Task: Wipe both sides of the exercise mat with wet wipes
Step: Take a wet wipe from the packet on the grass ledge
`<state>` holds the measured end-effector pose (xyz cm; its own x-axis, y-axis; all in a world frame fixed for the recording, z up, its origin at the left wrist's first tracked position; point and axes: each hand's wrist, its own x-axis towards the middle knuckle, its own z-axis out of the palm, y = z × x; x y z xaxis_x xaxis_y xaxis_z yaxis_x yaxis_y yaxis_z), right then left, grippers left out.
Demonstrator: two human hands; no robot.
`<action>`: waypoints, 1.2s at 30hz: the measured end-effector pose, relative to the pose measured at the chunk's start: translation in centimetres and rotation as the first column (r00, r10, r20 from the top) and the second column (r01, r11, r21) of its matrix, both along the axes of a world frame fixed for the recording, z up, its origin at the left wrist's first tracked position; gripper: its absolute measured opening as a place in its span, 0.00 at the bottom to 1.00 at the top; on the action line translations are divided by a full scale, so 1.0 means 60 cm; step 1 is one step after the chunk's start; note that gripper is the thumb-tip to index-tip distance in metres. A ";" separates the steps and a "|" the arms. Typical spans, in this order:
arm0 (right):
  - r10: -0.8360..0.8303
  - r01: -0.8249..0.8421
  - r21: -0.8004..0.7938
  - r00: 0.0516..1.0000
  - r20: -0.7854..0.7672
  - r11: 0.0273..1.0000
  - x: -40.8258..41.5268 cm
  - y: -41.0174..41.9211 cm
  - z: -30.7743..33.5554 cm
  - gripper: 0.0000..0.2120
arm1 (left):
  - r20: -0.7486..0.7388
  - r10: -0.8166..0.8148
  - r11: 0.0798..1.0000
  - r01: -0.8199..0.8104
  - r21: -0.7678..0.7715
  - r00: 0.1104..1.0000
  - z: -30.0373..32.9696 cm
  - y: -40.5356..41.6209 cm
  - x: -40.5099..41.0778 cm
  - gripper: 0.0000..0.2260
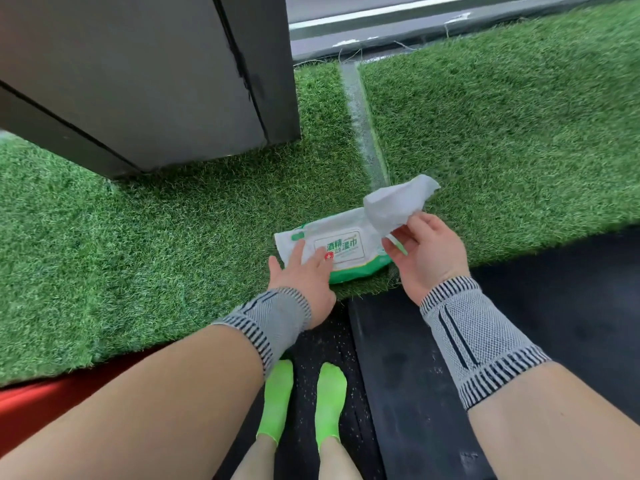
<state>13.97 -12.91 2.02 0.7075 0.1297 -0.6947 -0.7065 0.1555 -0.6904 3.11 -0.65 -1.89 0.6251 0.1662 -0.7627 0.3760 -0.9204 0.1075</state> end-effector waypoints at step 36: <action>-0.139 0.106 0.173 0.972 0.190 0.979 -0.485 -0.285 0.579 0.12 | 0.234 0.823 0.455 -0.353 -0.818 0.517 0.655 -0.259 -0.307 0.16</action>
